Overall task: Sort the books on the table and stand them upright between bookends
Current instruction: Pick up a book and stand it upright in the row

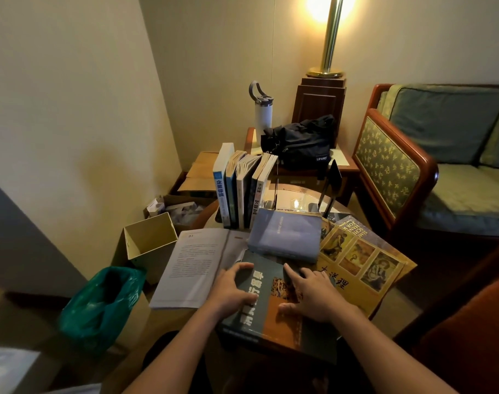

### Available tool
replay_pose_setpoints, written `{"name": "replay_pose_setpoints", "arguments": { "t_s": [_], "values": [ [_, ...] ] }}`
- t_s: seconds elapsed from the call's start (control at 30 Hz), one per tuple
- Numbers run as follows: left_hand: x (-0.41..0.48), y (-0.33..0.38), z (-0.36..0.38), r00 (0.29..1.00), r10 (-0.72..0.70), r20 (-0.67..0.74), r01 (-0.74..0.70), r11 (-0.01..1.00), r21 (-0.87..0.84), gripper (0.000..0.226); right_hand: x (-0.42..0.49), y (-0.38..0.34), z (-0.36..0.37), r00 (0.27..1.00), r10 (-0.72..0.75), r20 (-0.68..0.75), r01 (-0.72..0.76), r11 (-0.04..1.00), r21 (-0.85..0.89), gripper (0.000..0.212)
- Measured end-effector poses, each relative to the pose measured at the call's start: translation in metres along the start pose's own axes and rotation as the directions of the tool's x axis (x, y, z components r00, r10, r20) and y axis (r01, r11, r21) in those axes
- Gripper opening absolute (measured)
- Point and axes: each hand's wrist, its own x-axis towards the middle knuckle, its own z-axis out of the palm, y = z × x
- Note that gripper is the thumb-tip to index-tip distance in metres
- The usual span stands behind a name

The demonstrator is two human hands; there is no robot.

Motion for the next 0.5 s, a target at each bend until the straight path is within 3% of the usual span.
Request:
{"name": "replay_pose_setpoints", "arguments": {
  "t_s": [0.3,0.5],
  "values": [
    [-0.001,0.001,-0.004,0.997,0.030,0.064,-0.016,0.976,-0.216,0.059,-0.001,0.001,-0.001,1.000,-0.002,-0.005,0.002,0.999,0.043,0.104],
    [-0.001,0.008,-0.013,0.988,-0.019,0.154,0.073,0.931,-0.358,0.046,0.000,0.002,0.005,0.998,-0.003,-0.068,0.007,0.999,0.054,0.098]
  ]
}}
